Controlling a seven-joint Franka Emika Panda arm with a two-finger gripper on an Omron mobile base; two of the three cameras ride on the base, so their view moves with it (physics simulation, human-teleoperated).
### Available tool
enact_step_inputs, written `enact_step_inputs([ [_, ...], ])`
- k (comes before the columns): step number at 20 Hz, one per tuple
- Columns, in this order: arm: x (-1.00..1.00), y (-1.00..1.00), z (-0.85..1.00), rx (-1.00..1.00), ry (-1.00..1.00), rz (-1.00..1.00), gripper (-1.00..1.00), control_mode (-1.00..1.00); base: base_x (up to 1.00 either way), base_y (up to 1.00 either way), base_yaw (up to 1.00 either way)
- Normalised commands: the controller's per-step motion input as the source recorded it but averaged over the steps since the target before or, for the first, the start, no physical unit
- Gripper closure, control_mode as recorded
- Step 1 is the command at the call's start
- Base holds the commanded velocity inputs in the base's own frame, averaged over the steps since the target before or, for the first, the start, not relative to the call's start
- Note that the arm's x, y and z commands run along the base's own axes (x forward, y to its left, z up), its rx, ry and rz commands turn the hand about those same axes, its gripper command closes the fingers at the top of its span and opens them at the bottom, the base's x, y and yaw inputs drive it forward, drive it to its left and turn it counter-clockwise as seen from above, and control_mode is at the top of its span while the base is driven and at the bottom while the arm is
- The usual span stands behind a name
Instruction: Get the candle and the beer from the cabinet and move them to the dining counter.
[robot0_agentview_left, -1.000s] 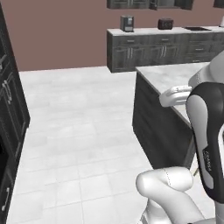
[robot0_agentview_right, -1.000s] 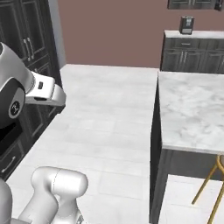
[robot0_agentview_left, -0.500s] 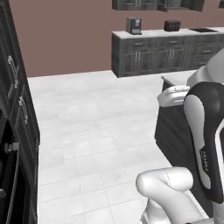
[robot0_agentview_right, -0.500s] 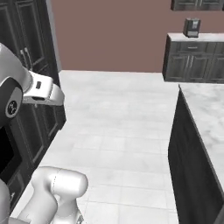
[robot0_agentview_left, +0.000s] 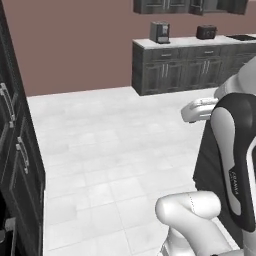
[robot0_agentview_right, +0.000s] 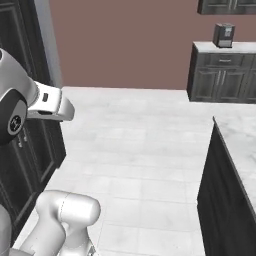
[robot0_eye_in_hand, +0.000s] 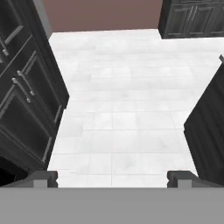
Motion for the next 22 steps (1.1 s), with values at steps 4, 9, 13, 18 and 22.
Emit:
enact_step_inputs([
  [4,0.0,0.0,0.0,0.0,0.0,0.0,-1.0,1.0,1.0,-0.01,0.0],
  [9,0.0,0.0,0.0,0.0,0.0,0.0,-1.0,1.0,1.0,0.0,0.0],
  [13,0.0,0.0,0.0,0.0,0.0,0.0,-1.0,1.0,1.0,0.0,0.0],
  [18,0.0,0.0,0.0,0.0,0.0,0.0,-1.0,1.0,1.0,0.01,-0.01],
  [22,0.0,0.0,0.0,0.0,0.0,0.0,-1.0,1.0,1.0,0.05,-0.03],
])
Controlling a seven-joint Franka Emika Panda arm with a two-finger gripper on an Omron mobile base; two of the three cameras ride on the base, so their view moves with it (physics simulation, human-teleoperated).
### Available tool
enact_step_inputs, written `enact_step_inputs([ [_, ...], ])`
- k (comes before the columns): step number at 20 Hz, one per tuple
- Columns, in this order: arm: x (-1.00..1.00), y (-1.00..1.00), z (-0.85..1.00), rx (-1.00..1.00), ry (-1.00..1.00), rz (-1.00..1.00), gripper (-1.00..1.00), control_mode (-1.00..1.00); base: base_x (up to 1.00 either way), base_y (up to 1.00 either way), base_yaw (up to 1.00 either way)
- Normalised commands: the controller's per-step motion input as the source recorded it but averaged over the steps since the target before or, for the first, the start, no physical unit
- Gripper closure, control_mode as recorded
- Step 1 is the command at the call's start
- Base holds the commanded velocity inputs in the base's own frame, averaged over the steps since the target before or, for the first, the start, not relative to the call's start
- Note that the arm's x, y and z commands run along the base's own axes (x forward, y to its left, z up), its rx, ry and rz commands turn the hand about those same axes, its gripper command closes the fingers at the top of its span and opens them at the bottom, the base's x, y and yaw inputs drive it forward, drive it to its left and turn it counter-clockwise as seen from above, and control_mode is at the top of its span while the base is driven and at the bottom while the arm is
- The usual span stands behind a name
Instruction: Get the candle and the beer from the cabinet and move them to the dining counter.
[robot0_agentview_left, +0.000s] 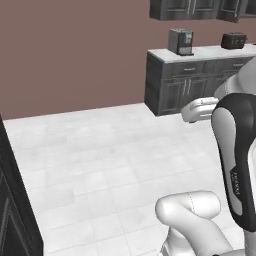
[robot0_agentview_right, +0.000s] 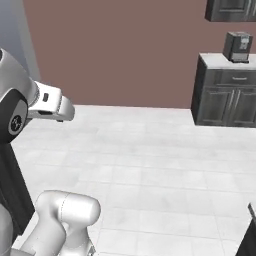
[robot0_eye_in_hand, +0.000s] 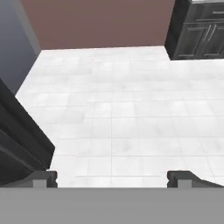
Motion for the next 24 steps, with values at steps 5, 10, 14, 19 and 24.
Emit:
enact_step_inputs([
  [5,0.0,0.0,0.0,0.0,0.0,0.0,-1.0,1.0,1.0,0.14,-0.17],
  [10,0.0,0.0,0.0,0.0,0.0,0.0,-1.0,1.0,1.0,0.27,-0.47],
  [14,0.0,0.0,0.0,0.0,0.0,0.0,-1.0,1.0,0.82,0.36,-0.71],
  [19,0.0,0.0,0.0,0.0,0.0,0.0,-1.0,1.0,0.47,0.39,-0.85],
  [24,0.0,0.0,0.0,0.0,0.0,0.0,-1.0,1.0,0.67,0.55,-0.77],
])
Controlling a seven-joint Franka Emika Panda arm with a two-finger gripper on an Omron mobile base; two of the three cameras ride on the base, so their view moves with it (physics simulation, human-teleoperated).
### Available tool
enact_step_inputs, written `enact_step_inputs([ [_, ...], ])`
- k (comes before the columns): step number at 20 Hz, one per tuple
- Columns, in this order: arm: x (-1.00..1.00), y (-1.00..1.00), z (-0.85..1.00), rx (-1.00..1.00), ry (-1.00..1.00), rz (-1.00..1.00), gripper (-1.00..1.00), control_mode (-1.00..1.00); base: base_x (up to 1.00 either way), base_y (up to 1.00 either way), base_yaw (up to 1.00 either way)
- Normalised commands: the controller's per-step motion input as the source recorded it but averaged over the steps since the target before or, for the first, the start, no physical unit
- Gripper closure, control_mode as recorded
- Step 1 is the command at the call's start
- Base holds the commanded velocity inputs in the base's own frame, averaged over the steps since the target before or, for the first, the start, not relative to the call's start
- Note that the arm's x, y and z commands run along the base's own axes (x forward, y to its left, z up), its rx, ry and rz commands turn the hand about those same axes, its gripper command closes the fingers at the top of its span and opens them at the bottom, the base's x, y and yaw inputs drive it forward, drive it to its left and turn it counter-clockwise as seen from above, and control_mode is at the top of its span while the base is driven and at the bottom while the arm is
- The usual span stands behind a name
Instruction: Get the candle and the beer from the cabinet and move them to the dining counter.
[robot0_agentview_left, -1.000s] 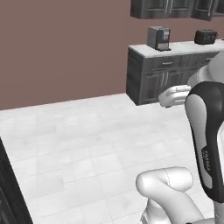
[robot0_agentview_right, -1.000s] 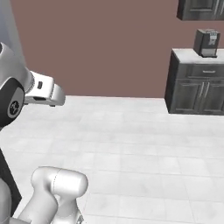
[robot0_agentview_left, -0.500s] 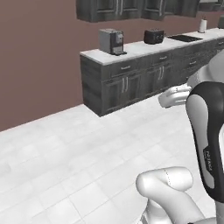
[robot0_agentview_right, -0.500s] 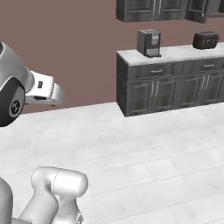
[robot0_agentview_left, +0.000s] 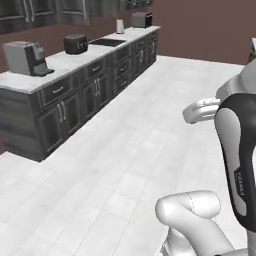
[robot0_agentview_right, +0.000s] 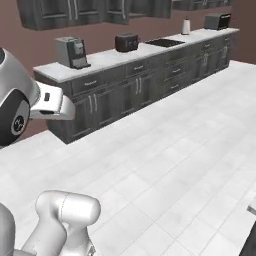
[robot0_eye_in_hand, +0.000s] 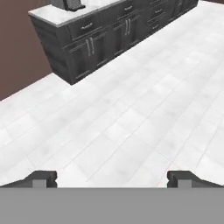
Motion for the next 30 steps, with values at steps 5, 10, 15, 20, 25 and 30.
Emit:
enact_step_inputs([
  [5,0.0,0.0,0.0,0.0,0.0,0.0,-1.0,1.0,0.89,0.66,-0.68],
  [10,0.0,0.0,0.0,0.0,0.0,0.0,-1.0,1.0,1.0,0.77,-0.44],
  [15,0.0,0.0,0.0,0.0,0.0,0.0,-1.0,1.0,1.0,0.25,0.0],
  [20,0.0,0.0,0.0,0.0,0.0,0.0,-1.0,1.0,1.0,0.34,-0.18],
  [25,0.0,0.0,0.0,0.0,0.0,0.0,-1.0,1.0,1.0,0.24,-0.37],
  [30,0.0,0.0,0.0,0.0,0.0,0.0,-1.0,1.0,1.0,0.06,-0.35],
])
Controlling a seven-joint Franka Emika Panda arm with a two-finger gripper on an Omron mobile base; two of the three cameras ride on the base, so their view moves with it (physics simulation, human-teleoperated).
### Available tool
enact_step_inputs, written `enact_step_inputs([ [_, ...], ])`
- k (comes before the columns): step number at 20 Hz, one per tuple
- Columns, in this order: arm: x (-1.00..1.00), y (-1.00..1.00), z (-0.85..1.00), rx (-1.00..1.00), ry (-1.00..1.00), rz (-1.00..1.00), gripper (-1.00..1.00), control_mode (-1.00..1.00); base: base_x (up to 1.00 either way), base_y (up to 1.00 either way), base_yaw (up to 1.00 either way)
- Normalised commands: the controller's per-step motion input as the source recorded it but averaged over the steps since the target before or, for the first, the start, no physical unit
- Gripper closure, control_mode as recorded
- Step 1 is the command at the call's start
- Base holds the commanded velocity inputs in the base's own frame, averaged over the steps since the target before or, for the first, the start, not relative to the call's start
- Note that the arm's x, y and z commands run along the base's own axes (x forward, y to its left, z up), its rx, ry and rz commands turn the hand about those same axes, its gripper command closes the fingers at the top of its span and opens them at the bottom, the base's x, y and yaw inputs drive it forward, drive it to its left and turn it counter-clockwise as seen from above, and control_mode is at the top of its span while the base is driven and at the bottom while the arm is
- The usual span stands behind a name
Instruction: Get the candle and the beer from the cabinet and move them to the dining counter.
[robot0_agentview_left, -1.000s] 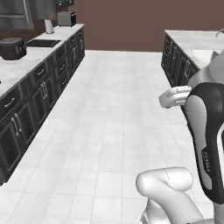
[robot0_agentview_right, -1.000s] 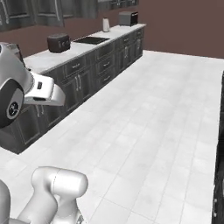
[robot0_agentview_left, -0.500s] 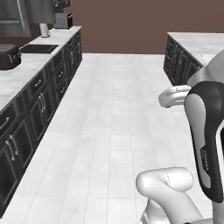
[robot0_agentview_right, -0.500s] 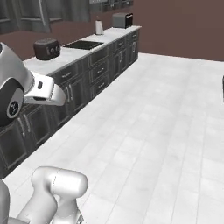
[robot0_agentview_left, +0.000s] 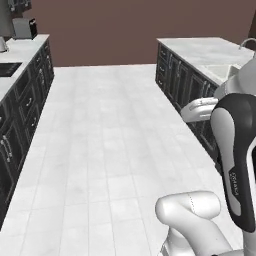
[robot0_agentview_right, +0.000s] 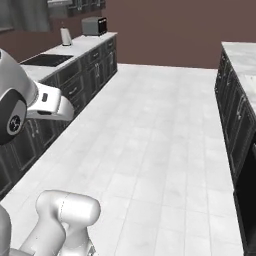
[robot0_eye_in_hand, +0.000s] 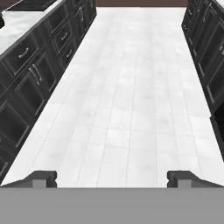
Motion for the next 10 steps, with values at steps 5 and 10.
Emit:
enact_step_inputs([
  [5,0.0,0.0,0.0,0.0,0.0,0.0,-1.0,1.0,1.0,0.01,-0.04],
  [10,0.0,0.0,0.0,0.0,0.0,0.0,-1.0,1.0,0.97,-0.12,0.51],
])
